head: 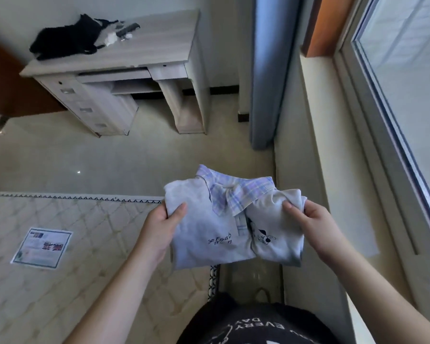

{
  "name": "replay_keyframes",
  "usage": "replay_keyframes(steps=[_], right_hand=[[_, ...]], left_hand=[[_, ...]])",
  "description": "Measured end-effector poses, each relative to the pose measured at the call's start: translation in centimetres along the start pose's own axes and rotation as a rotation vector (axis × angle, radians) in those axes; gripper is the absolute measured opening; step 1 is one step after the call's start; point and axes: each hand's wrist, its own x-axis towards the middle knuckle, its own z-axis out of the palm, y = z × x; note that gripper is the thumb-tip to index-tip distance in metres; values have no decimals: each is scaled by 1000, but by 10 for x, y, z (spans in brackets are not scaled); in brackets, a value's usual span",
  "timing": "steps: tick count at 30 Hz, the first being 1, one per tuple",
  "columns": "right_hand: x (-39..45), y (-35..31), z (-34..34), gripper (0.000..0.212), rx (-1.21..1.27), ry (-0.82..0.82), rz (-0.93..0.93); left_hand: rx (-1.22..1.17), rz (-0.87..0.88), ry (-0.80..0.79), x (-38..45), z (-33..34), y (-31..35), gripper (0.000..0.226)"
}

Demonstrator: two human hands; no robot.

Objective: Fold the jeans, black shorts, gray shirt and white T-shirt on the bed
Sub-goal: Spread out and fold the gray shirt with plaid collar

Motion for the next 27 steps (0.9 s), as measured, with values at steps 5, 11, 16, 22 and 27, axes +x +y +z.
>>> replay_keyframes(steps=[5,11,16,22,27], right_hand=[[25,-8,-7,24,15,39,14],[78,-24,-12,15,-38,103,3],[143,-46,-14,30,-117,153,12],[212,-81,-21,21,-150,128,-2],[262,-108,-12,24,-161,84,-22]], left_hand=[[7,29,-83,41,21,15,24],[-4,30,-130,107,56,30,19],[-12,11,-137,178,77,45,18],[-52,1,-114,241,75,69,18],[-81,18,-97,278,71,91,18]])
